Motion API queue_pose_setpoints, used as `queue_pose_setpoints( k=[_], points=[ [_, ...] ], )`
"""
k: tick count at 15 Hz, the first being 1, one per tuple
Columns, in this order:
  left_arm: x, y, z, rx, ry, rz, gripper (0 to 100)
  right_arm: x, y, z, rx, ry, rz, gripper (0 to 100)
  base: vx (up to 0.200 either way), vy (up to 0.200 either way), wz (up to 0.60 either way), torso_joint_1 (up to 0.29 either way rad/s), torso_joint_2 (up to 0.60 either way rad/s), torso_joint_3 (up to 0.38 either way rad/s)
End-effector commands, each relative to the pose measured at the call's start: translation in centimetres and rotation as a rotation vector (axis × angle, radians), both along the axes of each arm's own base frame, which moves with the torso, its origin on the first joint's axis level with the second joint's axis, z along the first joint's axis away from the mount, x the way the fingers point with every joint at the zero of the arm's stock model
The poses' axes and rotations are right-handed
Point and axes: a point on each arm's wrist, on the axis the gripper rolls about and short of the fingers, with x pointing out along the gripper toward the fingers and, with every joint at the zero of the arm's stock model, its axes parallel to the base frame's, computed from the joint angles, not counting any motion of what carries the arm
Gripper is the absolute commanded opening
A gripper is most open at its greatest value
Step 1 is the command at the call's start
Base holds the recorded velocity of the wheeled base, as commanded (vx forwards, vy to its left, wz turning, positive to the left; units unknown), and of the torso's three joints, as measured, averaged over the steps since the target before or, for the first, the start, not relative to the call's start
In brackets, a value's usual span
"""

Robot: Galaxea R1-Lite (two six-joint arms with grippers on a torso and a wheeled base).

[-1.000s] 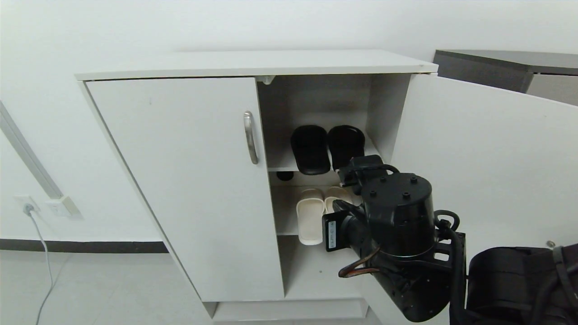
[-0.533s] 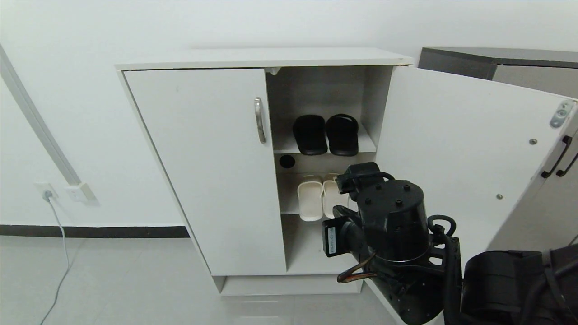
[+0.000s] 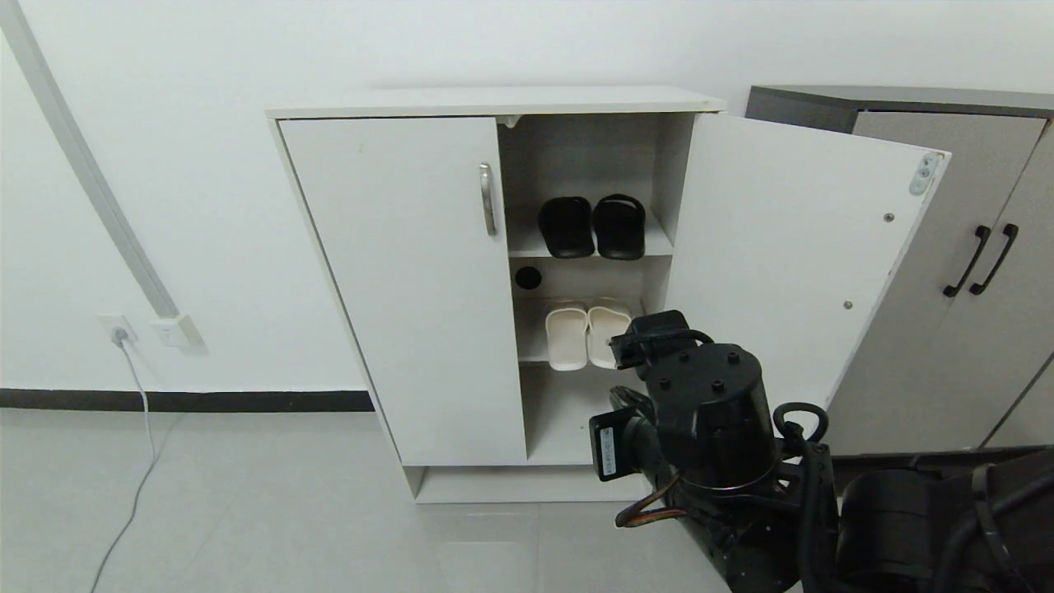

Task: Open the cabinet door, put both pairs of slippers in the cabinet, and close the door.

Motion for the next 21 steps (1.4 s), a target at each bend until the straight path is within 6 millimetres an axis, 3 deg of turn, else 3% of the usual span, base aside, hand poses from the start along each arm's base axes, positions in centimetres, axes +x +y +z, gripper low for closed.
queue_pose_setpoints(
  k=[1,14,21],
  points=[
    [0.01,0.00,0.00,0.000,0.001,0.001,0,0.10,0.03,-0.19,-0.004,0.003,-0.002,0,0.000,0.000,0.00,0.000,0.00,0.000],
    [0.01,0.00,0.00,0.000,0.001,0.001,0,0.25,0.25,-1.05,-0.021,0.015,-0.002,0,0.000,0.000,0.00,0.000,0.00,0.000],
    [0.01,0.00,0.00,0.000,0.001,0.001,0,0.25,0.24,-1.05,-0.022,0.014,-0.005,0,0.000,0.000,0.00,0.022,-0.32,-0.312]
  ],
)
